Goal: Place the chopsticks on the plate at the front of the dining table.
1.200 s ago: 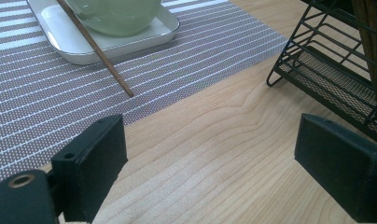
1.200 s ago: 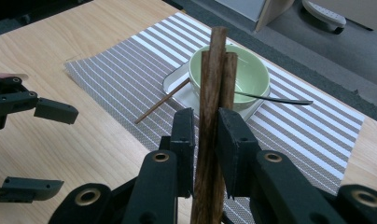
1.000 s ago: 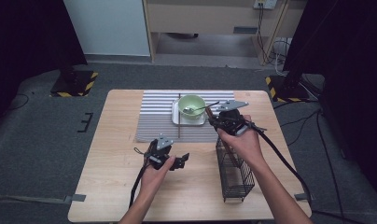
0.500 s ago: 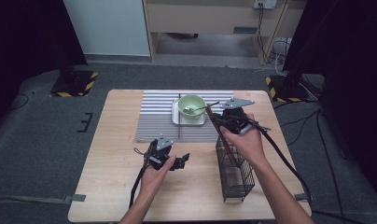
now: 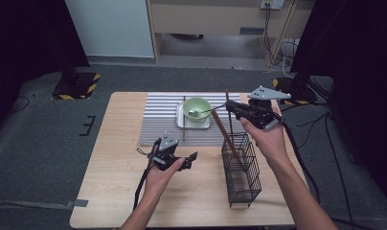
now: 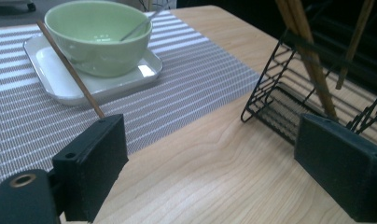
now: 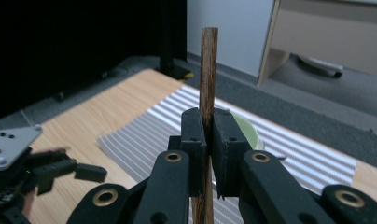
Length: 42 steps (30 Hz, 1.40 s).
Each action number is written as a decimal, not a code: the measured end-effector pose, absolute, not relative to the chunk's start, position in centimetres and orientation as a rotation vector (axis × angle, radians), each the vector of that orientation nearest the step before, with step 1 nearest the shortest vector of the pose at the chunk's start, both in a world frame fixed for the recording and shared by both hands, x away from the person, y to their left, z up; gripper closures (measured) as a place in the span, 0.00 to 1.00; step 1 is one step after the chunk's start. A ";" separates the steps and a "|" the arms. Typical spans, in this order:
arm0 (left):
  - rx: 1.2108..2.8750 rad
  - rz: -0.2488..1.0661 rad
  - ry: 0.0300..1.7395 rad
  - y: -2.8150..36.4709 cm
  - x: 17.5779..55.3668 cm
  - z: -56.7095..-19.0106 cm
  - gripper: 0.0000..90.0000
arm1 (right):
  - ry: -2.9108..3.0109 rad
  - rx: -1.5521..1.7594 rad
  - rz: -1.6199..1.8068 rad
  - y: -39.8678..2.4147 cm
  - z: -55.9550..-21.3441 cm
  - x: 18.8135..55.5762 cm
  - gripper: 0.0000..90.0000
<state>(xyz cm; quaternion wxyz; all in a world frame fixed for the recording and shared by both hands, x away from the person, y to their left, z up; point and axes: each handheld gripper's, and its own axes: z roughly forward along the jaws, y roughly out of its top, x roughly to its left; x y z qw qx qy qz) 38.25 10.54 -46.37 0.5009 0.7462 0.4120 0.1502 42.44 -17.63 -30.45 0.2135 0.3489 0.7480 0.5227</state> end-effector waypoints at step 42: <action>1.729 0.292 0.811 7.7 38.8 -43.7 0.65 | 1.921 1.029 1.798 -13.6 -28.4 43.5 0.94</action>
